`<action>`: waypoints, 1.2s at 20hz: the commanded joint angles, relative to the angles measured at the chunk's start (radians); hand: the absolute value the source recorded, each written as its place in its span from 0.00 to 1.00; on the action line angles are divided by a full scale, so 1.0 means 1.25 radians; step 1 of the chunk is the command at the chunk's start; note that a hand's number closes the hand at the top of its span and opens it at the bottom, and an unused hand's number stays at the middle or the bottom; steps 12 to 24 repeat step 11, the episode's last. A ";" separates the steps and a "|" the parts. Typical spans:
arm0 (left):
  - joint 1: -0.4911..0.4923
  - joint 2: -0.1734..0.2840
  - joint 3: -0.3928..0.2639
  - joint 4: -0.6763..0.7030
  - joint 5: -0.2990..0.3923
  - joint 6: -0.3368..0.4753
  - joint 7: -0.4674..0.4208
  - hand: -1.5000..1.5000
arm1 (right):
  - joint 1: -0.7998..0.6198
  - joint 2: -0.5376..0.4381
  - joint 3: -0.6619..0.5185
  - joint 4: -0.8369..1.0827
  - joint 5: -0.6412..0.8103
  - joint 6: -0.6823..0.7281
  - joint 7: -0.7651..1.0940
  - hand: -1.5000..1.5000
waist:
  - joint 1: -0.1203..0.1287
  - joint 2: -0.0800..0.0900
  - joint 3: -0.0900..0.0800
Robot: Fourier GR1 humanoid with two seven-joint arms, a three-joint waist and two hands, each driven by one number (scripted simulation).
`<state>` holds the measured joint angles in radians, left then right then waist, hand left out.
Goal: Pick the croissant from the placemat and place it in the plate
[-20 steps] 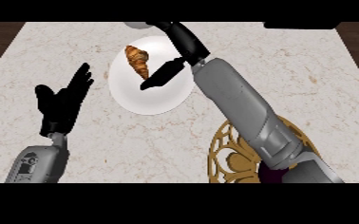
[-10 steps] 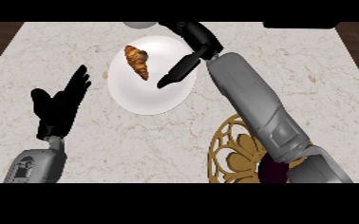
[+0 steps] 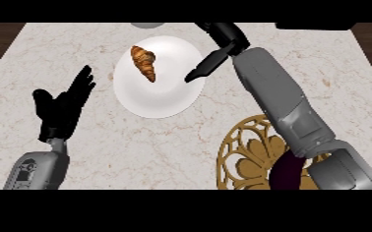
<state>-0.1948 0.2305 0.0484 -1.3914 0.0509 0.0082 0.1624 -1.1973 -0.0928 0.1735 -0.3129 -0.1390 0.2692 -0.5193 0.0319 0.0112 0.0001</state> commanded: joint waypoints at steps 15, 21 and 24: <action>-0.003 0.001 0.013 0.005 -0.007 -0.017 -0.007 0.50 | -0.011 -0.061 -0.016 0.103 0.082 0.004 -0.082 0.00 | 0.002 0.001 0.000; -0.003 0.001 0.013 0.005 -0.007 -0.017 -0.007 0.50 | -0.011 -0.061 -0.016 0.103 0.082 0.004 -0.082 0.00 | 0.002 0.001 0.000; -0.003 0.001 0.013 0.005 -0.007 -0.017 -0.007 0.50 | -0.011 -0.061 -0.016 0.103 0.082 0.004 -0.082 0.00 | 0.002 0.001 0.000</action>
